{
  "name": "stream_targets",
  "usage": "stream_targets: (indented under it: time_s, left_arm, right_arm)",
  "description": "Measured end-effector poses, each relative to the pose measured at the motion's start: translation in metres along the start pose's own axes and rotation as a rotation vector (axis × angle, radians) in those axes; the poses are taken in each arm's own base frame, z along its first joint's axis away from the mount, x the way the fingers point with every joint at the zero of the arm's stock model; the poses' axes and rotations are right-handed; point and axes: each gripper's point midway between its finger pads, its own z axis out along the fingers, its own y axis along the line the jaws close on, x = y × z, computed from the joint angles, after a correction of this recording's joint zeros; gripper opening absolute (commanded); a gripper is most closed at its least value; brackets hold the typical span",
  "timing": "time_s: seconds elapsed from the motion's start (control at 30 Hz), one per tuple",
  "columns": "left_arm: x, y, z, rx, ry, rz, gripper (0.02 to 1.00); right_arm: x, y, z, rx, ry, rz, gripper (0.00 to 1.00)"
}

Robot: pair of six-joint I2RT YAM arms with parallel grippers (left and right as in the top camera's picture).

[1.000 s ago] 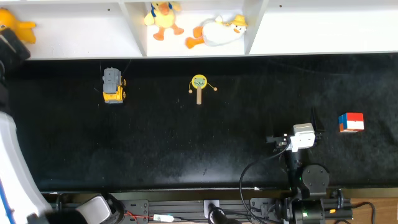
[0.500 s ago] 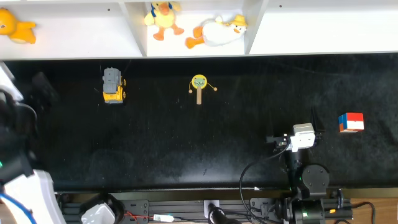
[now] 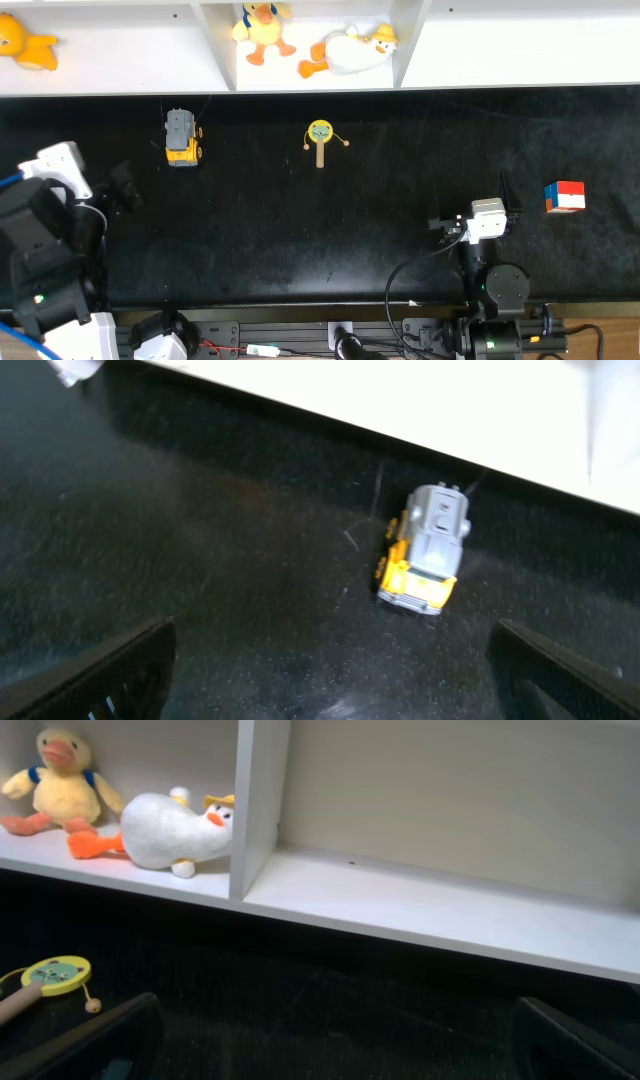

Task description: Store Toys

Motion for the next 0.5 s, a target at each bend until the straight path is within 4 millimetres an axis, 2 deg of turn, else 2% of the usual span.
stream_targets:
  time_s: [0.2,0.37,0.5]
  left_arm:
    - [0.002,-0.023,0.014,0.059,0.027,0.126,0.998]
    - [-0.002,-0.042,0.035,0.125,0.033,0.186,0.998]
    - [0.000,-0.049,0.055,0.165,0.063,0.196,0.996]
  right_arm:
    - [0.000,0.000,0.000,0.000,0.000,0.000,0.993]
    - [0.000,0.000,0.000,0.000,0.000,0.000,0.993]
    - [0.000,0.000,0.000,0.000,0.000,0.000,0.996]
